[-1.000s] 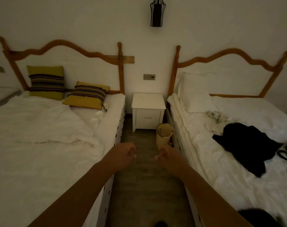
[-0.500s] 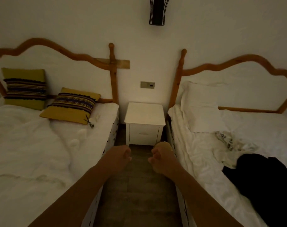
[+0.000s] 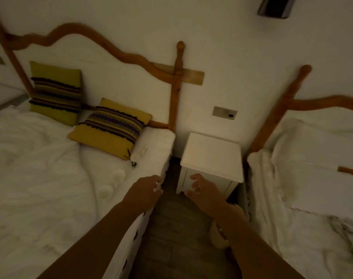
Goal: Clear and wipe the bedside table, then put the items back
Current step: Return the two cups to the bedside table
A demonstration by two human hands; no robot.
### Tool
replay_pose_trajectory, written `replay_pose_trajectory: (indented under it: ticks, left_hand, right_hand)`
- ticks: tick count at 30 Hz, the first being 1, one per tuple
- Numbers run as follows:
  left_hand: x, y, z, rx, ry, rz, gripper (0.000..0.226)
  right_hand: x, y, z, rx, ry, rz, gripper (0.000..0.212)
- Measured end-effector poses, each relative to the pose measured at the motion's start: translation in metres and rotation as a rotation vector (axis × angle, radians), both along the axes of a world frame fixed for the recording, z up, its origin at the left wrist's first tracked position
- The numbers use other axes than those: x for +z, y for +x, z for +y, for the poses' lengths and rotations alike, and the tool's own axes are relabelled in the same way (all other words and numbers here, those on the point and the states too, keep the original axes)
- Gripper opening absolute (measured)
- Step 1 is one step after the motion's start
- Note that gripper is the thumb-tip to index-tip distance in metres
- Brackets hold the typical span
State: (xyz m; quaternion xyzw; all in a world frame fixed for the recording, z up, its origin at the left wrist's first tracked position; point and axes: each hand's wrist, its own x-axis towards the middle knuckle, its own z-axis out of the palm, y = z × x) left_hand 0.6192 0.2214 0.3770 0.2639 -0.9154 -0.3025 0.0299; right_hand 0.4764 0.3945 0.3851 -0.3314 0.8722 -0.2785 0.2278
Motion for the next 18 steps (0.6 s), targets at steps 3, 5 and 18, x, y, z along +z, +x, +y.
replay_pose_trajectory:
  ticks: [3, 5, 18]
  left_hand:
    - [-0.016, -0.003, -0.042, 0.129, 0.029, -0.036, 0.034]
    - [-0.028, -0.003, -0.065, 0.229, 0.041, -0.054, 0.035]
    - [-0.109, -0.029, -0.117, 0.996, 0.208, -0.125, 0.049]
  right_hand:
    - [-0.022, -0.025, -0.057, 0.133, 0.036, -0.024, 0.058]
    - [-0.037, -0.038, -0.093, 0.225, 0.060, -0.065, 0.059]
    - [-0.126, -0.109, -0.297, 0.877, 0.199, -0.192, 0.067]
